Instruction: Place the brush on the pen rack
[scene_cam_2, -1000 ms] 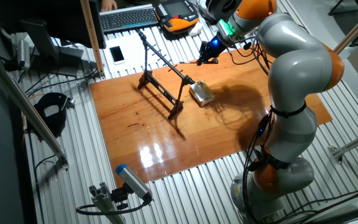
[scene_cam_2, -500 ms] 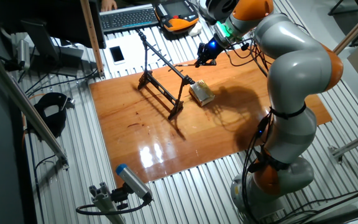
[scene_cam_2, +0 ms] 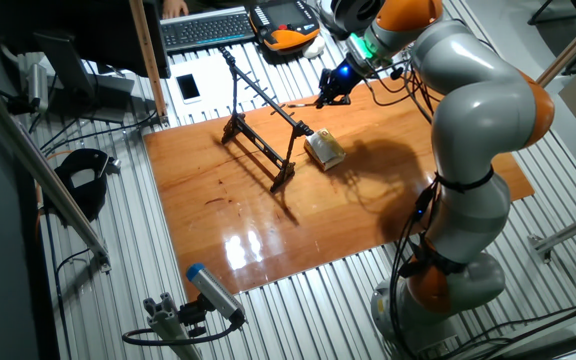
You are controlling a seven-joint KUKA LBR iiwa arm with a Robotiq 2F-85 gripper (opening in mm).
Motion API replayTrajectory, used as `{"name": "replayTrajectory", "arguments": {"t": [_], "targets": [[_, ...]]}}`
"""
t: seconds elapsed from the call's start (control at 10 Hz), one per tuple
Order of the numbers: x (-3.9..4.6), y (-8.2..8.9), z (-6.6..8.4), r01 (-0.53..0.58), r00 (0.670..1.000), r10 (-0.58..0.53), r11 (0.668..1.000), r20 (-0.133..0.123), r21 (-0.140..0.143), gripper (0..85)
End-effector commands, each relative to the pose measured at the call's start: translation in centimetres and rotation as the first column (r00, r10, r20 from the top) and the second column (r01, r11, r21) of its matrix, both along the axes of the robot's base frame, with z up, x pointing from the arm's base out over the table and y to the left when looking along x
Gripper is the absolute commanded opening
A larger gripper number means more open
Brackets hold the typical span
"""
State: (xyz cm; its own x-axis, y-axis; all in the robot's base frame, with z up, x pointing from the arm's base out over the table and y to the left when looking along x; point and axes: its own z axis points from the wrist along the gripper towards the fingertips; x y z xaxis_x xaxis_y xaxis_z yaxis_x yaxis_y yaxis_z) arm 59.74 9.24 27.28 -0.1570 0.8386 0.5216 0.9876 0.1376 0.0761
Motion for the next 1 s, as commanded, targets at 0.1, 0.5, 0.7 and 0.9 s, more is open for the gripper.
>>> {"name": "replayTrajectory", "arguments": {"t": [0.1, 0.5, 0.7, 0.9], "targets": [[-0.1, 0.1, 0.1, 0.001, 1.0, -0.001, 1.0, 0.004, 0.002, 0.0], [-0.07, 0.2, 0.2, 0.002, 1.0, -0.002, 1.0, 0.006, -0.004, 0.0], [0.12, 0.5, 0.6, 0.014, 1.0, -0.015, 1.0, -0.003, -0.014, 0.0], [0.42, 0.1, 1.1, 0.017, 1.0, -0.017, 1.0, -0.01, -0.005, 0.0]]}}
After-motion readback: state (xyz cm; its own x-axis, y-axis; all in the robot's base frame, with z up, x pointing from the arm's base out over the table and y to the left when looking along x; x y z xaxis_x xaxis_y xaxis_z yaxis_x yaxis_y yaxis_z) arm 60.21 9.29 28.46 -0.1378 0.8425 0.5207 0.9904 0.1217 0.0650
